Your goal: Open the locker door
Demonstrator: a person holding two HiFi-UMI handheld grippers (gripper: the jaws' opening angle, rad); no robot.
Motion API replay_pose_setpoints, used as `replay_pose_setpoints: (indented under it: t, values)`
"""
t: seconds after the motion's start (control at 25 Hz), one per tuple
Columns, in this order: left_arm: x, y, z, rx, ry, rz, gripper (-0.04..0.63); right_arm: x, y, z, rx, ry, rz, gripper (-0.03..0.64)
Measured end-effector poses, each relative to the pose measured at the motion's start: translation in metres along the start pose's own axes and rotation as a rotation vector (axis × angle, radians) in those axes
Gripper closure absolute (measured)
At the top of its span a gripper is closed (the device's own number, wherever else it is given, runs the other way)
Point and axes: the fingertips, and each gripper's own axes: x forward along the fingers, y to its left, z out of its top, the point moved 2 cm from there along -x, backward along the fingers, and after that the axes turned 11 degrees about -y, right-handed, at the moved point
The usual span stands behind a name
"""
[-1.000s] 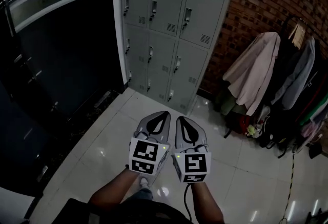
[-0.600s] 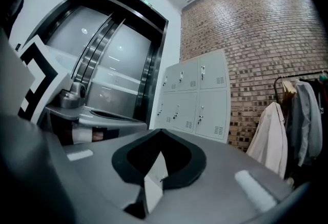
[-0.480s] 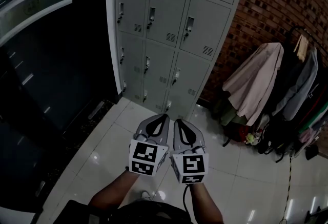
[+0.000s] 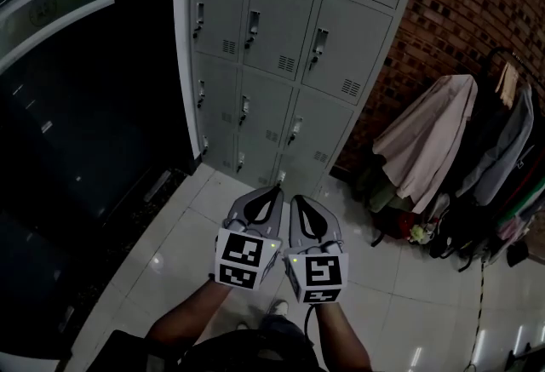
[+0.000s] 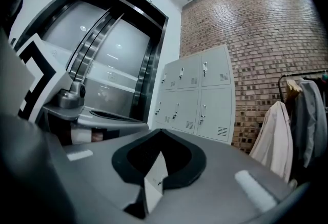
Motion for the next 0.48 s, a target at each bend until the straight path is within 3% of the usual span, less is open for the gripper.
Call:
replay_pose_setpoints:
  t: [0.48]
  values:
    - [0.075,0.032,-0.016,0.028,0.000,0.007,0.591,0.074,-0.045,-0.019,0.005,-0.039,0.012,0.617]
